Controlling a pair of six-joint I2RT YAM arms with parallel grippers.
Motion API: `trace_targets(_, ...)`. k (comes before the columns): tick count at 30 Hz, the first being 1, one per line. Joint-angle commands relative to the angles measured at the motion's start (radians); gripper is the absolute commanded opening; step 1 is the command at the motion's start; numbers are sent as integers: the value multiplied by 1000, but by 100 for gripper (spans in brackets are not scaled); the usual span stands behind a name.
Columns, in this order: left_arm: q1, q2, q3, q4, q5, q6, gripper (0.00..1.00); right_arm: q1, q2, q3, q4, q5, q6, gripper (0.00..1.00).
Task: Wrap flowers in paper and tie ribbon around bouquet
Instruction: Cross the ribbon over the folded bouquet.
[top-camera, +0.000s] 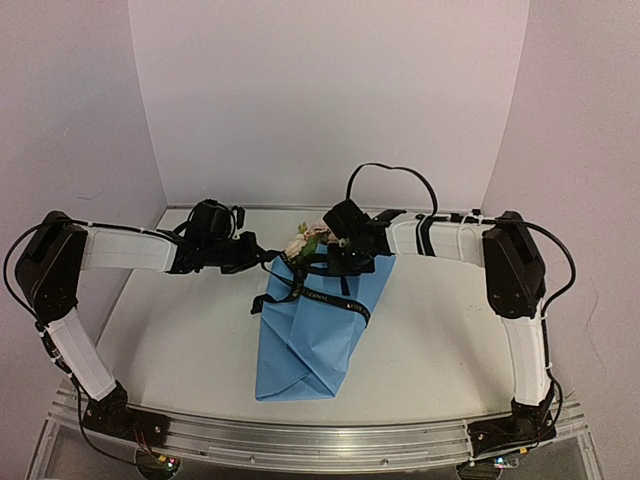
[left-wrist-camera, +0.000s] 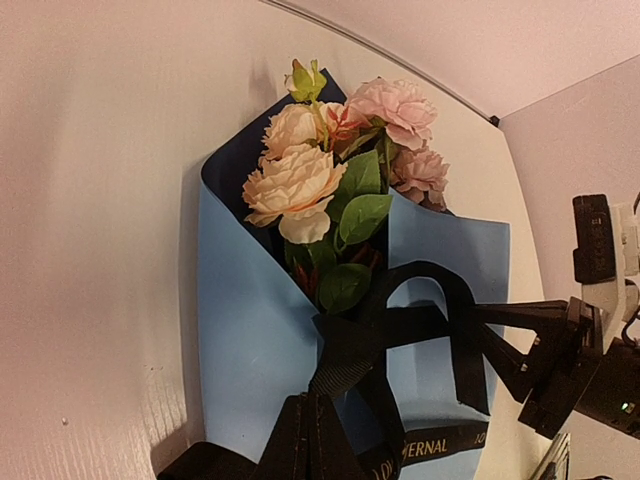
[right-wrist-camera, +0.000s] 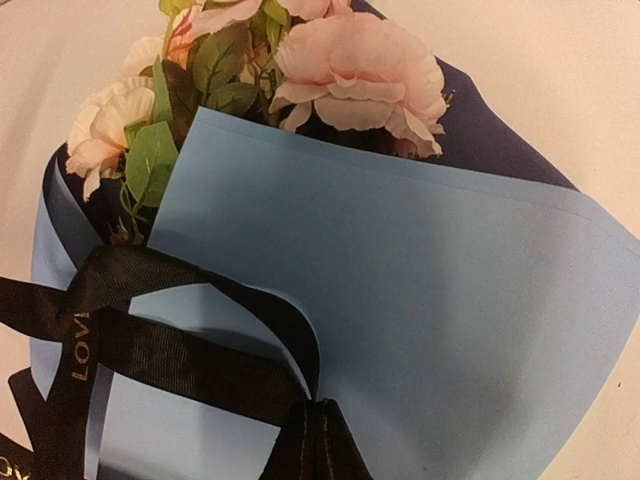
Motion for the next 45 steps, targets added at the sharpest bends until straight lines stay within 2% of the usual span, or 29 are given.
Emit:
trace_targets(1,0,-30,50,47,13,6,0,6,-65,-112,125,-6,13,0)
trace_targets(10,1,-40,48,40,9,10,0,-5,-119,-239,381,-80,95,0)
trace_targets(21,1,-28,55,45,11,11,0,21,-213,-374,414,-152,179,0)
trace_targets(29,1,-33,48,46,11,9,0,34,-179,-389,416,-140,176,1)
trace_targets(37,1,-38,51,37,8,13,0,69,-217,-407,394,-97,147,14)
trace_targets(45,1,-33,49,43,8,12,0,80,-282,-427,319,-43,130,42)
